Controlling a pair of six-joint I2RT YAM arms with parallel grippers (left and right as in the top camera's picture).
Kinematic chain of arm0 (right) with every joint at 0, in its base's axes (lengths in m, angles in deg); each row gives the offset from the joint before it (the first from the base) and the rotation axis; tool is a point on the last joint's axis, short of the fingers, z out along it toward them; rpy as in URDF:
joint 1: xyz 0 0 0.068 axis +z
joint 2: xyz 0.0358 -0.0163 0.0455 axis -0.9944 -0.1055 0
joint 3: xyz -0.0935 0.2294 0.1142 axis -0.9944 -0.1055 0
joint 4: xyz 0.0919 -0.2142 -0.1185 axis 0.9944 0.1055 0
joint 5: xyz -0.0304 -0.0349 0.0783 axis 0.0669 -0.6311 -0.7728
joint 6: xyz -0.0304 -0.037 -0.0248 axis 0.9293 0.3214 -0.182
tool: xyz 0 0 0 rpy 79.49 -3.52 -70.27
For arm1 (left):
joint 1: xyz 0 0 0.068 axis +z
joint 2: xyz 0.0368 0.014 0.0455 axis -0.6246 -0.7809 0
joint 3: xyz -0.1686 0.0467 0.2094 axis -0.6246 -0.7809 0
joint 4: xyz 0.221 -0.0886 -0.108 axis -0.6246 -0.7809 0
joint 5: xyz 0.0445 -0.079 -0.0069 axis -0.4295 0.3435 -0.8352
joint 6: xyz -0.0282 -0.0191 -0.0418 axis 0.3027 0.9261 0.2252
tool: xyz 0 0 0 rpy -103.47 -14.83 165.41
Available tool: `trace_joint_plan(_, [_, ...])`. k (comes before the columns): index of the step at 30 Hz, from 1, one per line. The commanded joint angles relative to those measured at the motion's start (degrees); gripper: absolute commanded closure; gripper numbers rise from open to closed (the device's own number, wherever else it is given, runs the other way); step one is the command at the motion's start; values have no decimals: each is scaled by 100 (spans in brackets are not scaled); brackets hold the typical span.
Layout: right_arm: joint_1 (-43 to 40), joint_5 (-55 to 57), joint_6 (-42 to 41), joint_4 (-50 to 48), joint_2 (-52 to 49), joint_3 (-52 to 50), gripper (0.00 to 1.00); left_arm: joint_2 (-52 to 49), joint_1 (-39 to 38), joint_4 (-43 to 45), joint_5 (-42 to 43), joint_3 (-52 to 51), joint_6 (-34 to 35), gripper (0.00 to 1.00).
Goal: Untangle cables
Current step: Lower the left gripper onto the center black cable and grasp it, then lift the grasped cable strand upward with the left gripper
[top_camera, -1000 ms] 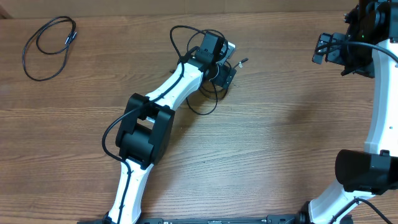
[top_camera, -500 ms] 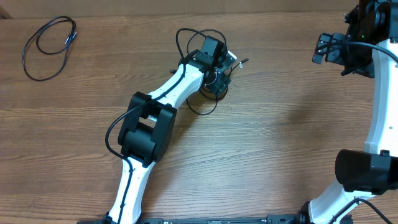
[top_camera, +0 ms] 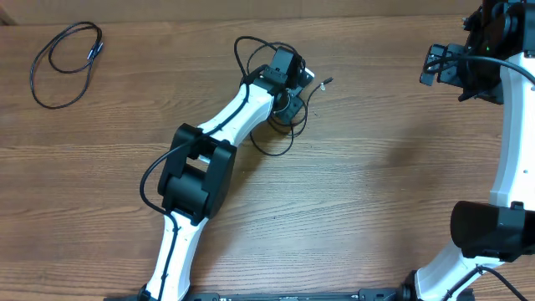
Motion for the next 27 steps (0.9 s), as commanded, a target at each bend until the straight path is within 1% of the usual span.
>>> trace_joint_plan(1, [9,37,22,-31,15,15,0,927,-4,31,-57,343,1086,96])
trace_joint_plan(4, [9,37,22,-31,15,15,0,1504,0,70,195,387,1633,96])
trace_joint_plan(5, [9,37,22,-31,15,15,0,1838,0,103,313,387,1934,96])
trace_joint_plan(10, [9,37,22,-33,15,15,0,2549,0,114,376,387,2369,96])
trace_joint_plan(12, [9,37,22,-31,15,15,0,2949,0,114,376,387,2647,96])
trace_joint_plan(18, [9,37,22,-31,15,15,0,3370,61,63,354,387,3311,96])
trace_joint_plan(24, [9,37,22,-31,15,15,0,3554,223,-190,374,387,4266,96])
trace_joint_plan(25, [9,37,22,-31,15,15,0,3560,238,-326,452,387,4616,94])
trace_joint_plan(26, [9,37,22,-31,15,15,0,3563,245,-422,546,387,4789,87])
trace_joint_plan(27, [9,37,22,-33,15,15,0,3563,247,-568,715,387,4977,86])
